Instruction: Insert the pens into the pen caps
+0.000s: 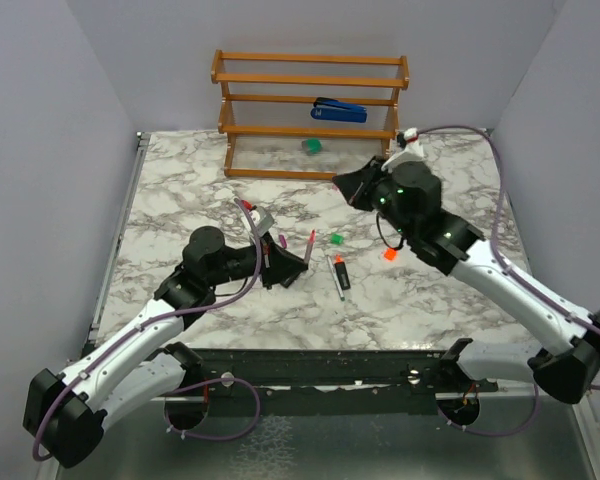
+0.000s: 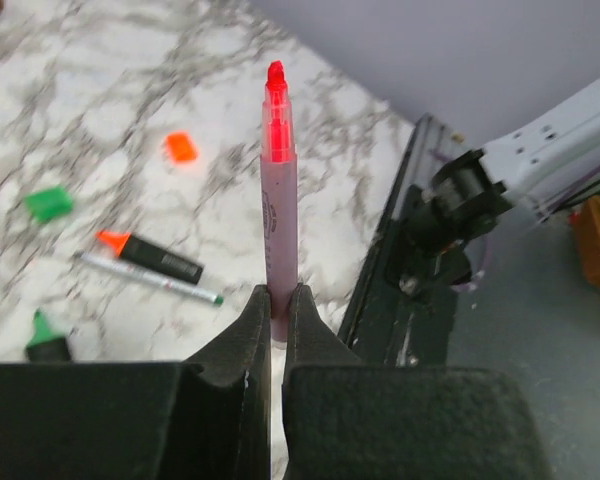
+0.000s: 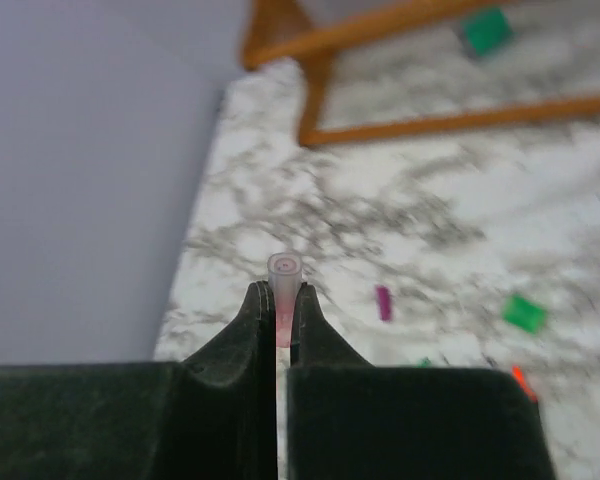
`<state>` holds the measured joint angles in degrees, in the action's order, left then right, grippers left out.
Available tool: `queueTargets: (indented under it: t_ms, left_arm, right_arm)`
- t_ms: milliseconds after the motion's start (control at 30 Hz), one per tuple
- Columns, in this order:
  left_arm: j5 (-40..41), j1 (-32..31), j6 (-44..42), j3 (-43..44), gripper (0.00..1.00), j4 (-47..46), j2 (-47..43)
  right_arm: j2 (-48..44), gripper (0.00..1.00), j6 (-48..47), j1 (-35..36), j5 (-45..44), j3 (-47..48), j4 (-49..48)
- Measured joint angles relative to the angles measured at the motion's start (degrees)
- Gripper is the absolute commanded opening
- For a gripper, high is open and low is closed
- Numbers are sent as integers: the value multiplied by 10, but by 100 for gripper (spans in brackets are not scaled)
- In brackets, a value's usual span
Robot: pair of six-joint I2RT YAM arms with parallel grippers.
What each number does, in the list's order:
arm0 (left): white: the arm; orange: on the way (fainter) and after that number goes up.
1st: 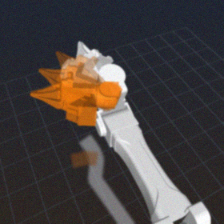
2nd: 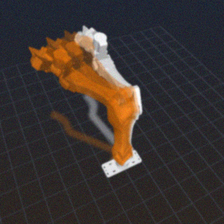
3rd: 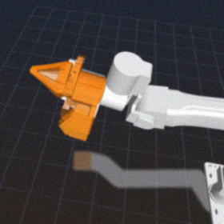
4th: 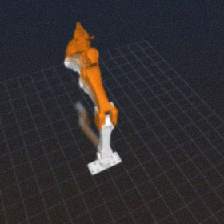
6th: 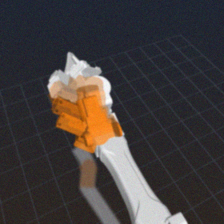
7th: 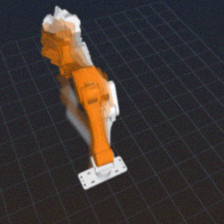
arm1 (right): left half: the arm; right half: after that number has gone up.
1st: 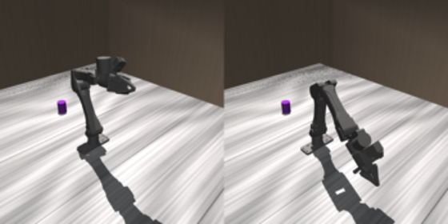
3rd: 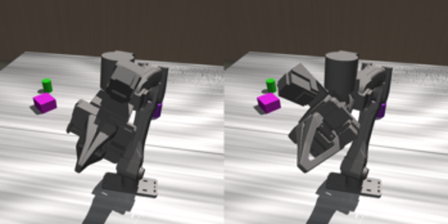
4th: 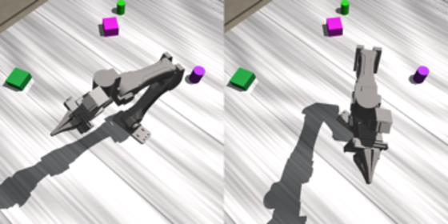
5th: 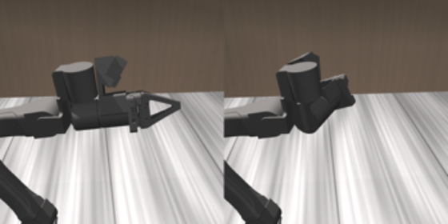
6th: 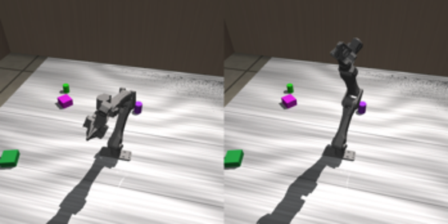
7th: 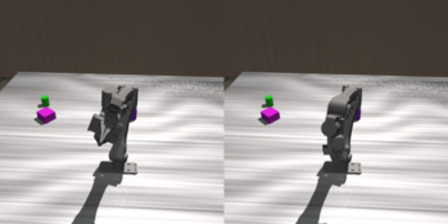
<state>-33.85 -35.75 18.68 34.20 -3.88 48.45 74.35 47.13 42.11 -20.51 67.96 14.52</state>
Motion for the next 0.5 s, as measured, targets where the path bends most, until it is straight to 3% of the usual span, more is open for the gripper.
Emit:
queueTargets:
  t_ms: [100,200,500]
  left_arm:
    - [-35,0,61,-6,0,-94,19]
    - [-47,0,94,-6,0,-134,41]
    - [-47,0,151,-6,0,-187,22]
  right_arm:
    - [-57,0,-123,1,103,27,-93]
    - [-75,1,-185,-4,192,28,-157]
    - [-63,0,-239,-4,351,10,-158]
